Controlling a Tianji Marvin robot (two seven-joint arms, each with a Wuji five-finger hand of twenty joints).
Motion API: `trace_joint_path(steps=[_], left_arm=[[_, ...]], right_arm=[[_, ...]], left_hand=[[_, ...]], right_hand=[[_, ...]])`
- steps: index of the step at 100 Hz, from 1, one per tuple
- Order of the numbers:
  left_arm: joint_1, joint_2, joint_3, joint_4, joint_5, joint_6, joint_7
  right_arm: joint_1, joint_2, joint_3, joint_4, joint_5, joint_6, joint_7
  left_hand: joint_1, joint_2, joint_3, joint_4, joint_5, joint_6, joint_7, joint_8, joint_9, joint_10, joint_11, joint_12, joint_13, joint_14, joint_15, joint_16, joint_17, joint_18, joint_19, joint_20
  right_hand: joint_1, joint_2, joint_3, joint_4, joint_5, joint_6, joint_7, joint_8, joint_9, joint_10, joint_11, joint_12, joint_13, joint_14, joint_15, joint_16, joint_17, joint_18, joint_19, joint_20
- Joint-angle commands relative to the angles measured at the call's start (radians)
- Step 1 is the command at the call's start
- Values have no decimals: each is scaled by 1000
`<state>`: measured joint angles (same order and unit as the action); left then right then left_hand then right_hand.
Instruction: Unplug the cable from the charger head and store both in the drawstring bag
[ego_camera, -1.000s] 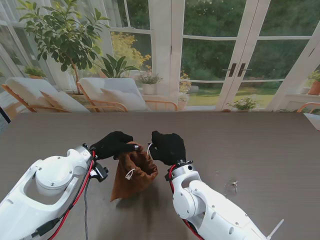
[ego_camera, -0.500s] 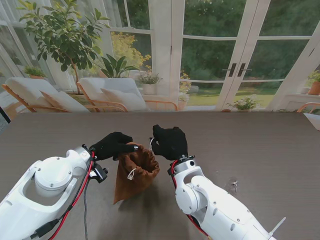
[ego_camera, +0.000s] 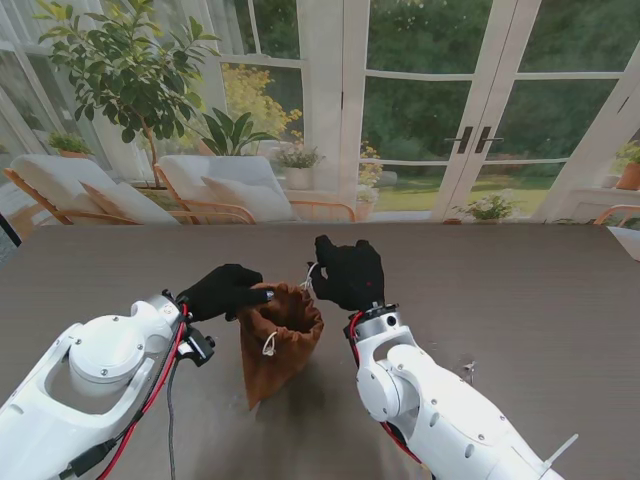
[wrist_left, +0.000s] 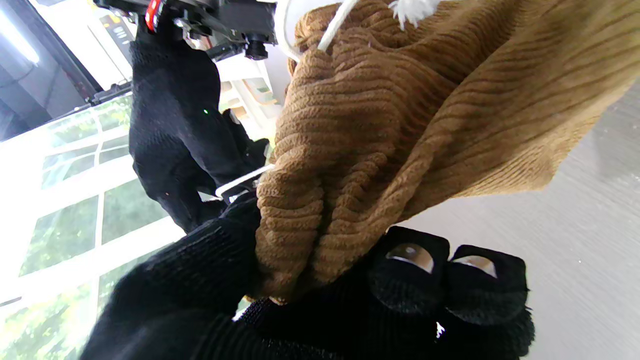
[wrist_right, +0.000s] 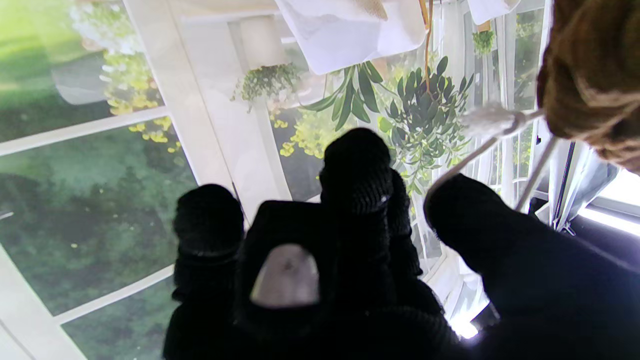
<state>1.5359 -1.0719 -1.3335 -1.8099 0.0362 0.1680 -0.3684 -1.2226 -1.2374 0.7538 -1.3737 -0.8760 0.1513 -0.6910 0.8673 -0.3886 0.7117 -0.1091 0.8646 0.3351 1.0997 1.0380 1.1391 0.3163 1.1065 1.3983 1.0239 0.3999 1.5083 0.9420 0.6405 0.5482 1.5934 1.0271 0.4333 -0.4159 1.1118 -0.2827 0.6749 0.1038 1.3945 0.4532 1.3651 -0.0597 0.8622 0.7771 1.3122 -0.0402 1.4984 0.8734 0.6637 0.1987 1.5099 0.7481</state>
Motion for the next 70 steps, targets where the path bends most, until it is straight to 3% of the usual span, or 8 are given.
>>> trace_joint_path(steps=[1, 13, 23, 41, 46, 60, 67, 70], left_arm=[[5, -10, -2, -8, -4, 6, 0], [5, -17, -4, -6, -8, 11, 28], [0, -22, 0, 1, -7, 8, 46], [-18, -29, 12, 23, -12, -4, 70], [-22, -31, 15, 29, -12, -9, 78], [-28, -33, 19, 40, -3, -33, 91], [-27, -32, 17, 42, 0, -42, 88], [-25, -31, 16, 43, 3, -45, 88]], right_arm=[[0, 3, 4, -19, -15, -5, 0], [-1, 11, 11, -28, -33, -23, -3], [-5, 17, 19, -40, -42, -43, 2], [-12, 23, 29, -59, -58, -58, -2], [-14, 24, 31, -65, -59, -60, -2], [-17, 25, 35, -84, -66, -60, 0], [-18, 25, 36, -94, -66, -57, 2], [-18, 25, 36, -99, -66, -55, 5]], left_hand=[[85, 45, -29, -27, -15, 31, -2, -18, -36, -5, -44, -19, -30, 33, -21, 18, -43, -14, -12, 39], [168, 61, -138, -37, -57, 34, -57, -76, -81, 20, -123, -53, -96, 77, -120, 25, -108, -17, -65, 59], [221, 77, -221, -27, -84, 32, -92, -130, -106, 33, -158, -74, -128, 94, -165, 27, -145, -23, -92, 68], [248, 69, -260, -19, -90, 26, -141, -209, -122, 46, -210, -109, -158, 118, -224, 16, -186, -22, -127, 64], [248, 59, -267, -12, -89, 21, -189, -269, -133, 54, -247, -135, -178, 131, -271, 2, -212, -23, -150, 57], [193, 29, -240, -7, -86, 4, -439, -443, -184, 84, -456, -321, -258, 155, -451, -51, -313, -42, -230, -5], [77, 22, -129, -9, -85, 1, -656, -490, -229, 95, -580, -455, -302, 152, -530, -75, -354, -55, -249, -31], [18, 37, -74, 5, -94, 1, -757, -528, -244, 97, -635, -511, -323, 155, -575, -93, -376, -61, -264, -41]], right_hand=[[19, 35, -2, -10, -46, 58, 98, 52, 82, 9, 18, -9, 11, -146, 29, 16, 446, -31, 49, -28], [16, 33, 1, -7, -47, 53, 104, 54, 81, 6, 21, -7, 12, -147, 28, 15, 446, -34, 48, -31], [11, 29, 7, -4, -44, 51, 106, 54, 79, 4, 28, -3, 11, -142, 30, 15, 446, -37, 49, -33], [6, 23, 16, -3, -40, 48, 109, 57, 82, 4, 31, -2, 12, -150, 33, 17, 448, -42, 55, -32], [5, 21, 19, -2, -39, 48, 109, 57, 83, 5, 33, -1, 12, -150, 34, 17, 448, -44, 58, -32], [2, 18, 23, -2, -36, 48, 108, 57, 83, 4, 37, 0, 12, -152, 36, 19, 448, -47, 60, -32], [3, 16, 25, -1, -36, 48, 108, 58, 83, 6, 37, 0, 12, -152, 38, 19, 449, -48, 60, -32], [3, 17, 24, -1, -36, 48, 108, 58, 83, 6, 37, -1, 11, -152, 38, 20, 449, -48, 61, -32]])
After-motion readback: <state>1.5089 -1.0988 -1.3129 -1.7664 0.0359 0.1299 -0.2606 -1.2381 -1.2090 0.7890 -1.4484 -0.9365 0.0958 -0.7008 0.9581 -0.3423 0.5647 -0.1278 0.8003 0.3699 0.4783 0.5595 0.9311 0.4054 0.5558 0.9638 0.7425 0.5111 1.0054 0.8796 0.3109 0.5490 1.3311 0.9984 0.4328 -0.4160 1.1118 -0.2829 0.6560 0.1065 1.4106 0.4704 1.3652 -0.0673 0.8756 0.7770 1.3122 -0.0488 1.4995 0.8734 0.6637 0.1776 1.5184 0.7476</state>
